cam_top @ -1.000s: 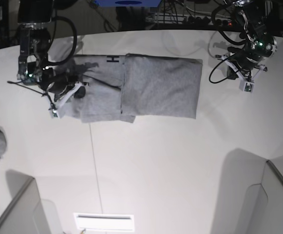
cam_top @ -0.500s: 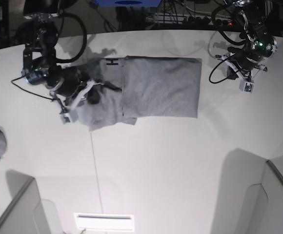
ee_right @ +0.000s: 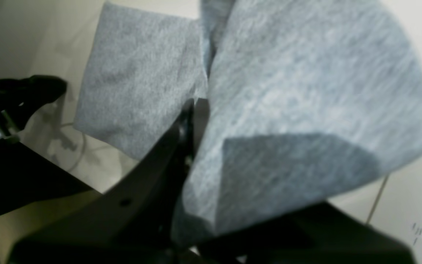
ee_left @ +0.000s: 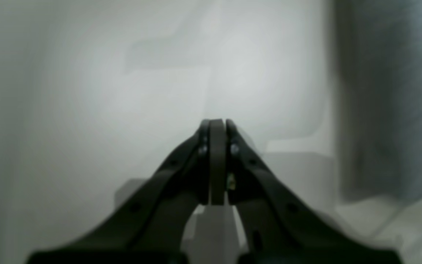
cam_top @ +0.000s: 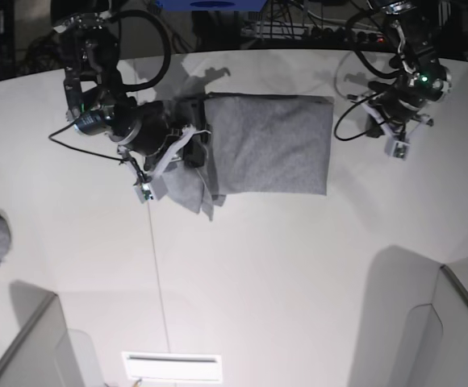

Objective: Fold the T-shirt properly
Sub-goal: 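Lift the collar end with the right gripper and fold it over the stack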

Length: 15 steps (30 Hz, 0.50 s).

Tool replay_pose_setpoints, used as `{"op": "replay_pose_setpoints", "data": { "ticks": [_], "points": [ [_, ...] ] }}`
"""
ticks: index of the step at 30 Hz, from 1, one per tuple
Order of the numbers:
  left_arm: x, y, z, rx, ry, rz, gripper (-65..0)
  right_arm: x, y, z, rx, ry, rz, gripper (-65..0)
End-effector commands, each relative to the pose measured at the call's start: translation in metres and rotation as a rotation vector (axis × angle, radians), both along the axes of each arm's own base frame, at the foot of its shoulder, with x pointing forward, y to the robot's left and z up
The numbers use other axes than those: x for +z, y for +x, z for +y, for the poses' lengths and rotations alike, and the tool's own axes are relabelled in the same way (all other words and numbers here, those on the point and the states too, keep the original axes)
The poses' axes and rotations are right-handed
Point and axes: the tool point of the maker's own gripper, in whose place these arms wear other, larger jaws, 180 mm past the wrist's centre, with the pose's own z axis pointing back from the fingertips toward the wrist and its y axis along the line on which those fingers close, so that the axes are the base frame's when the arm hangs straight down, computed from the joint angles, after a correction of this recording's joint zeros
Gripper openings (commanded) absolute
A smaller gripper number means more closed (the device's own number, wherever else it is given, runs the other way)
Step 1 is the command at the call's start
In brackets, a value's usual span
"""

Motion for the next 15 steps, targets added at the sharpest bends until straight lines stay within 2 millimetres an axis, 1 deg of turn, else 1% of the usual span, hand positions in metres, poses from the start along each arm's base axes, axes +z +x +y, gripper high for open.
{"op": "replay_pose_setpoints", "data": {
  "ticks": [1, 3, 5, 7, 9, 11, 15],
  "points": [
    [0.004, 0.005, -0.005, -0.012, -0.002, -0.026, -65.0, 0.014, 0.007, 0.002, -0.001, 0.017, -0.055, -65.0],
    [0.006, 0.013, -0.018, -0.034, -0.023, -0.064, -65.0, 0.018, 0.008, 0.003, 0.002, 0.020, -0.068, -65.0],
    [0.006, 0.018, -0.026, -0.034, -0.033, -0.076, -65.0, 0.021, 0.009, 0.004, -0.002, 0.026, -0.081, -65.0],
    [0.004, 0.019, -0.038, -0.050, -0.043, -0.071, -65.0, 0.025, 0.014, 0.003, -0.021, 0.041, -0.112, -65.0],
    [0.003, 0.020, -0.047, -0.067, -0.051, -0.068, -65.0, 0.026, 0.013, 0.004, -0.034, 0.053, -0.126, -65.0],
    [0.002, 0.020, -0.052, -0.081, -0.056, -0.065, -65.0, 0.031, 0.014, 0.004, -0.047, 0.066, -0.153, -65.0],
    [0.001, 0.018, -0.053, -0.080, -0.058, -0.059, -65.0, 0.029, 0.010, 0.004, -0.061, 0.079, -0.160, -65.0]
  ]
}}
